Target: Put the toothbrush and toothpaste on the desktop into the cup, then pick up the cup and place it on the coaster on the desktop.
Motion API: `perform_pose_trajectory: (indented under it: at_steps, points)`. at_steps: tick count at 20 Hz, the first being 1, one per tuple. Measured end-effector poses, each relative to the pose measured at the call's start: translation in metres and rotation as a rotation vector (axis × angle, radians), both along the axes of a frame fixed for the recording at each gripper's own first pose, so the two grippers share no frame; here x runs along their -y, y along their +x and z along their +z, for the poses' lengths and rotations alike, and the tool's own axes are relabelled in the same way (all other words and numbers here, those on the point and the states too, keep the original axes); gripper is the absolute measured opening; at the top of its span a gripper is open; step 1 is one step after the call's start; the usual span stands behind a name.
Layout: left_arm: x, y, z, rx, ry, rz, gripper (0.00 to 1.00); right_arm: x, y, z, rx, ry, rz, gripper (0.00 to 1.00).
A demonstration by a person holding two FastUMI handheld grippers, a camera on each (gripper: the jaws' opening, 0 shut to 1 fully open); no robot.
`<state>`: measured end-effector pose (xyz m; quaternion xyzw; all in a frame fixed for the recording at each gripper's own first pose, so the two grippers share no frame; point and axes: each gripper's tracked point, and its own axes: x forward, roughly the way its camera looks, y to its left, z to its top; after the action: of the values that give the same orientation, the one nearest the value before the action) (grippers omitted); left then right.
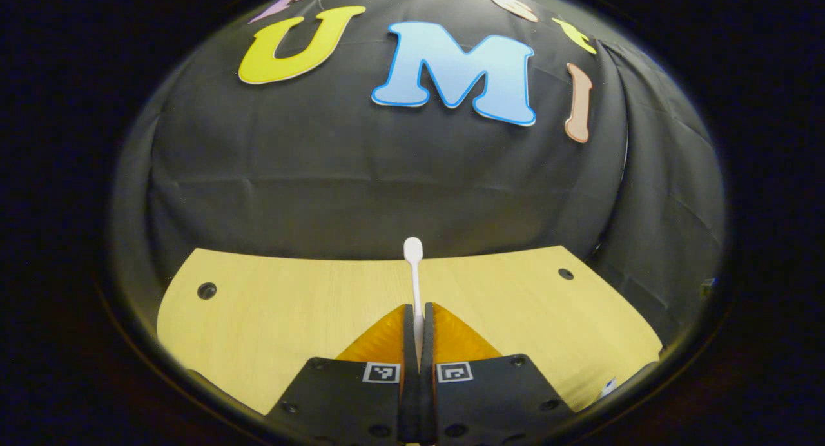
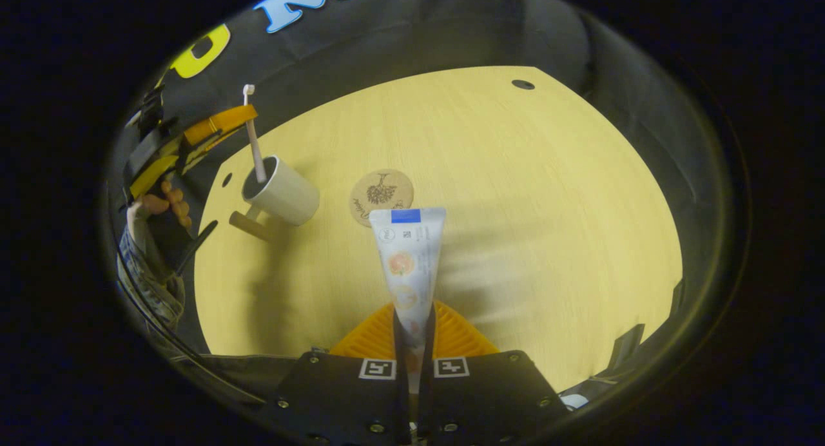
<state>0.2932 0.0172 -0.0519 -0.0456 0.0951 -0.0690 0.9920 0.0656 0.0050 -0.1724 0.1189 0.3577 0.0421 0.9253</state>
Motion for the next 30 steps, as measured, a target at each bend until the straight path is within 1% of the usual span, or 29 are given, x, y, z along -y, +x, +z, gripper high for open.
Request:
perform_pose_trajectory:
  at_steps: [2, 4, 5, 6, 7, 8, 10, 11, 14, 16, 22, 23, 24, 30]
  points:
    - [0.0, 0.001, -0.01, -0.013, 0.007, 0.001, 0.07, 0.001, 0.001, 0.001, 0.0, 0.001, -0.008, 0.07]
    - [-0.006, 0.002, -0.021, -0.038, 0.03, 0.025, 0.07, -0.001, 0.004, 0.002, 0.004, 0.011, -0.013, 0.07]
    - [-0.005, -0.001, -0.025, -0.044, 0.028, 0.016, 0.13, -0.002, 0.007, 0.004, 0.008, 0.018, -0.016, 0.07]
    - [-0.006, -0.004, -0.026, -0.052, 0.024, 0.015, 0.08, -0.003, 0.009, 0.006, 0.011, 0.022, -0.016, 0.07]
    - [-0.006, -0.008, -0.027, -0.056, 0.02, 0.015, 0.16, -0.004, 0.011, 0.008, 0.014, 0.024, -0.016, 0.07]
    - [-0.008, -0.009, -0.028, -0.06, 0.02, 0.017, 0.16, -0.006, 0.014, 0.011, 0.021, 0.024, -0.014, 0.07]
    - [-0.005, -0.015, -0.033, -0.075, 0.016, -0.004, 0.16, -0.01, 0.02, 0.018, 0.036, 0.024, -0.01, 0.07]
    - [-0.009, -0.017, -0.035, -0.079, 0.023, 0.002, 0.33, -0.012, 0.024, 0.023, 0.045, 0.026, -0.009, 0.07]
    - [-0.015, -0.029, -0.039, -0.091, 0.022, -0.001, 0.33, -0.024, 0.04, 0.041, 0.08, 0.035, 0.004, 0.07]
    - [-0.021, -0.036, -0.039, -0.092, 0.019, 0.007, 0.41, -0.037, 0.055, 0.057, 0.108, 0.05, 0.019, 0.07]
    - [-0.055, -0.065, -0.043, -0.1, 0.017, 0.034, 0.41, -0.089, 0.102, 0.109, 0.189, 0.125, 0.07, 0.07]
    - [-0.063, -0.07, -0.046, -0.104, 0.022, 0.041, 0.37, -0.096, 0.106, 0.117, 0.2, 0.137, 0.079, 0.07]
    - [-0.07, -0.073, -0.049, -0.108, 0.029, 0.05, 0.41, -0.106, 0.114, 0.124, 0.211, 0.146, 0.086, 0.07]
    - [-0.113, -0.102, -0.061, -0.134, 0.028, 0.103, 0.41, -0.149, 0.144, 0.147, 0.261, 0.159, 0.121, 0.07]
